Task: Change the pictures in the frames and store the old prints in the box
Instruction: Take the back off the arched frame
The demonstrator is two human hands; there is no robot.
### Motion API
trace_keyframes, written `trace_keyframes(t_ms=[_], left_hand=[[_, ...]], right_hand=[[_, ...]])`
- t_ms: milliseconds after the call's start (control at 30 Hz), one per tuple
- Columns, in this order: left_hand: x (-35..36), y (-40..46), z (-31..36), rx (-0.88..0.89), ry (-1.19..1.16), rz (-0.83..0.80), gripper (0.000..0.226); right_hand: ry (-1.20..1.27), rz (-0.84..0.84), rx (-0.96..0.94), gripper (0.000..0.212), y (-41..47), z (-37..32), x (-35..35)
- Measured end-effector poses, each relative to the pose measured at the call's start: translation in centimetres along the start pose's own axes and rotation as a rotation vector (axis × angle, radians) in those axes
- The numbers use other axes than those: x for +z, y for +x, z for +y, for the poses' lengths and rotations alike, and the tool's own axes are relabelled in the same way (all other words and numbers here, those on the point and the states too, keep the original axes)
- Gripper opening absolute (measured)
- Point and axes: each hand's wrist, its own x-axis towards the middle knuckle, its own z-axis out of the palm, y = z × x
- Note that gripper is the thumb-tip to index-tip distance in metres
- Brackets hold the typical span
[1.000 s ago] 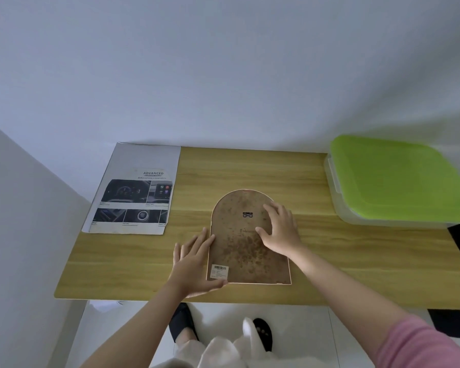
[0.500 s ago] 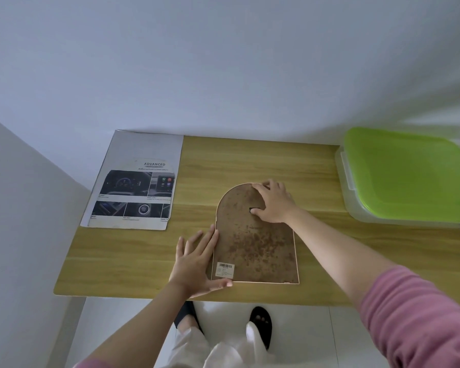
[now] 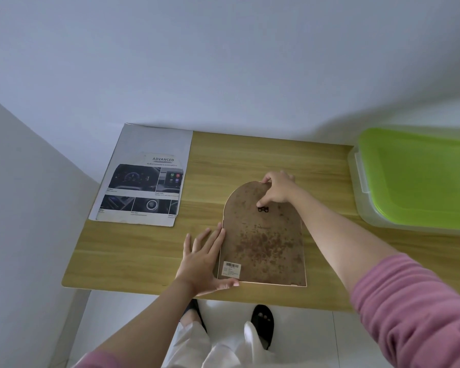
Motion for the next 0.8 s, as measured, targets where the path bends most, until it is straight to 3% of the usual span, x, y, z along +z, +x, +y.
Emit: trace_keyframes(t_ms=[400,567,800], left_hand=[[0.1,-0.2,0.1,0.000,-0.001,0.049,0.131],[0.7,-0.4,-0.1,0.080,-0.062,0.122,0.113],[1.0,-0.4,-0.3,0.108,-0.065,0.165,0.107]], right_hand=[[0.295,-0.010,-0.099,0.065,-1.7,0.6,-1.2],[0.336,0.016,-0.140,0.063,-2.3,0.7,-1.1],[0.242,0.262,-0.128,0.064,-3.5,1.8,0.6]])
